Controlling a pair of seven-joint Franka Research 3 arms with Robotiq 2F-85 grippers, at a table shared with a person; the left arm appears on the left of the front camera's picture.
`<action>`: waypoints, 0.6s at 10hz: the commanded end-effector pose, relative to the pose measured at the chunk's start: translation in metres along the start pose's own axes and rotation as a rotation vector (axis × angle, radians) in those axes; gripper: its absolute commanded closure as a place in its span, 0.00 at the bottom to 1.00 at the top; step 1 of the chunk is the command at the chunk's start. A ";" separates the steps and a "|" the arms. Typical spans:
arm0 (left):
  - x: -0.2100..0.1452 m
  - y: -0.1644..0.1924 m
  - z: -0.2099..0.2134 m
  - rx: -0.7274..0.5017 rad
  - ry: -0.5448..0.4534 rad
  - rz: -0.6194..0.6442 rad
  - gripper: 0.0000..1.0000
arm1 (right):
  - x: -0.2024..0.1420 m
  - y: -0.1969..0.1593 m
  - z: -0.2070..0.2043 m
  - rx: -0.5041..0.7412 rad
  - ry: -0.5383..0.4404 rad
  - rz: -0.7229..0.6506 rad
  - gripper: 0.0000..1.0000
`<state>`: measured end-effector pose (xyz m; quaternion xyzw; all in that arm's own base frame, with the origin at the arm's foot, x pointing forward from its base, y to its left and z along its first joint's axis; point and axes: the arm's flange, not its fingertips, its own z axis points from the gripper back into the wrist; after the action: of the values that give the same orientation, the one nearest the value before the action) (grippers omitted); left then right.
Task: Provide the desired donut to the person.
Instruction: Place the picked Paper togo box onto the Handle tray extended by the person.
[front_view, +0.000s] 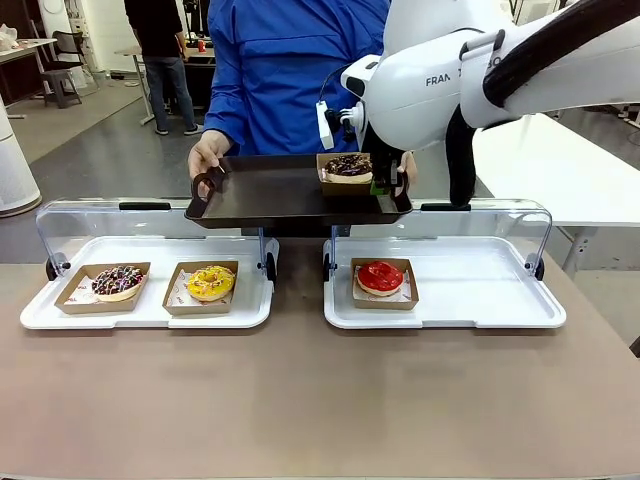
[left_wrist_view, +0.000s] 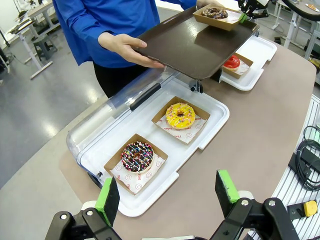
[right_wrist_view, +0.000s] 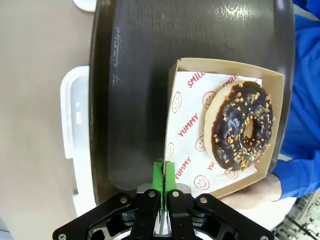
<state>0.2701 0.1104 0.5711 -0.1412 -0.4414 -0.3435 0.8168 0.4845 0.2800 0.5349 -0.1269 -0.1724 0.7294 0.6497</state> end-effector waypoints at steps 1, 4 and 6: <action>0.001 0.000 0.000 0.001 -0.007 0.018 0.00 | 0.004 -0.011 -0.007 0.008 -0.005 0.006 0.98; 0.001 0.000 0.000 0.001 -0.007 0.018 0.00 | 0.002 -0.015 -0.015 -0.004 0.019 -0.005 0.98; 0.001 0.000 0.000 0.001 -0.007 0.018 0.00 | 0.001 -0.016 -0.015 0.023 0.003 0.000 0.38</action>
<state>0.2701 0.1104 0.5711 -0.1412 -0.4414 -0.3435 0.8169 0.5003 0.2820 0.5250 -0.1210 -0.1664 0.7278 0.6541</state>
